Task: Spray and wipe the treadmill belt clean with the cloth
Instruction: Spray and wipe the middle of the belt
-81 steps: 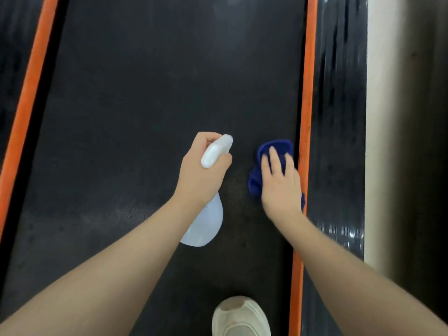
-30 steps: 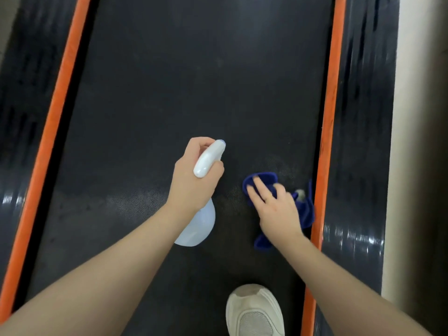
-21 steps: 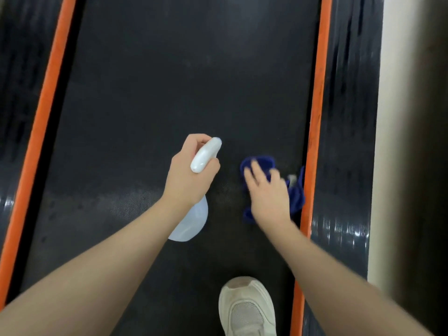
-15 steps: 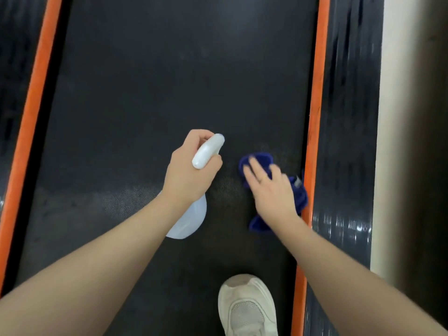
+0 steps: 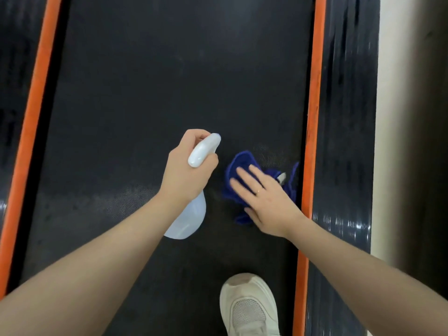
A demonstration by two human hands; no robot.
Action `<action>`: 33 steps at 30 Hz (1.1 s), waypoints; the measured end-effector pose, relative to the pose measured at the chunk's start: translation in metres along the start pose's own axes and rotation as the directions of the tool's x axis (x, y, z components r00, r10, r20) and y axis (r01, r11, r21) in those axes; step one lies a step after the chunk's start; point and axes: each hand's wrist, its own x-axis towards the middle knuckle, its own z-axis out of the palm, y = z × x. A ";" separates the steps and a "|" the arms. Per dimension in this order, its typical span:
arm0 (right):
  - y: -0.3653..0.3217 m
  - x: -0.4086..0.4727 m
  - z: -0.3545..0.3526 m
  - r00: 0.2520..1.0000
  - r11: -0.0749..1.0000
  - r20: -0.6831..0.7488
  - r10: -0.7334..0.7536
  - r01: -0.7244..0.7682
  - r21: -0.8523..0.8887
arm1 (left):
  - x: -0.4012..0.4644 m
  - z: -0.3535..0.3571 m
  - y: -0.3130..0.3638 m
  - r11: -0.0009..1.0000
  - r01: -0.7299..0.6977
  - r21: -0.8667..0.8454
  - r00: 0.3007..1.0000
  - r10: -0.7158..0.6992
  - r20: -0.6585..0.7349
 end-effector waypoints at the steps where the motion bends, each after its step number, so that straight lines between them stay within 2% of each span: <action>1: 0.005 -0.003 -0.001 0.992 0.993 0.046 -0.116 0.117 -0.016 | 0.000 0.000 0.001 1.000 -0.002 0.000 1.000 0.002 0.007; 3: 0.024 0.006 -0.003 0.967 0.966 0.093 -0.236 0.243 -0.083 | -0.001 0.000 0.002 1.000 -0.011 0.004 1.000 0.011 0.024; 4: 0.036 0.017 -0.001 0.973 0.964 0.050 -0.223 0.228 -0.134 | -0.001 0.000 0.002 1.000 -0.013 0.004 1.000 0.013 0.026; 5: 0.046 0.032 -0.001 0.990 0.978 -0.018 -0.138 0.133 -0.159 | 0.000 0.000 0.001 1.000 -0.016 0.004 1.000 0.016 0.024; 6: 0.051 0.049 -0.004 0.995 0.988 -0.093 0.029 -0.043 -0.147 | 0.001 0.001 0.001 1.000 -0.018 0.006 1.000 0.018 0.021; 8: 0.040 0.071 -0.012 0.908 0.916 -0.192 0.373 -0.393 -0.079 | 0.002 0.002 0.000 1.000 -0.024 0.013 0.999 0.024 0.028; 9: 0.030 0.069 -0.010 0.871 0.888 -0.243 0.428 -0.454 -0.065 | 0.002 0.002 0.000 1.000 -0.023 0.013 0.999 0.022 0.030; 11: 0.003 0.045 -0.003 0.880 0.910 -0.284 0.381 -0.411 -0.050 | 0.001 0.002 0.001 1.000 -0.005 0.007 1.000 0.005 0.028; 13: -0.019 0.015 0.002 0.927 0.947 -0.199 0.318 -0.321 0.016 | 0.002 0.002 0.002 1.000 0.002 0.015 0.999 -0.002 0.041; 15: -0.013 0.010 0.007 0.950 0.955 -0.113 0.290 -0.295 -0.037 | 0.003 0.004 0.001 1.000 0.004 0.030 0.999 -0.006 0.046; 16: -0.001 0.022 0.007 0.943 0.943 -0.115 0.314 -0.323 -0.076 | 0.004 0.005 0.001 1.000 -0.001 0.031 0.999 0.000 0.043; 18: 0.030 0.058 0.002 0.881 0.873 -0.196 0.431 -0.462 -0.155 | 0.006 0.007 0.000 0.999 -0.013 0.035 0.999 0.012 0.037; 20: 0.054 0.081 -0.007 0.813 0.784 -0.209 0.544 -0.581 -0.219 | 0.007 0.010 -0.002 0.999 -0.016 0.049 0.999 0.014 0.037; 24: 0.023 0.035 -0.003 0.733 0.725 -0.146 0.665 -0.680 -0.111 | 0.003 0.007 0.004 0.999 0.000 0.050 0.998 -0.004 0.067; 27: -0.004 -0.006 0.004 0.790 0.774 0.031 0.612 -0.590 -0.230 | 0.005 0.009 0.004 0.996 0.014 0.093 0.996 -0.022 0.083; 30: 0.023 0.015 -0.003 0.827 0.754 -0.047 0.560 -0.533 -0.384 | 0.011 0.016 0.002 0.990 0.036 0.138 0.996 -0.047 0.081; 33: 0.045 0.048 -0.011 0.775 0.717 -0.017 0.631 -0.592 -0.368 | 0.015 0.022 0.002 0.984 0.044 0.173 0.993 -0.063 0.104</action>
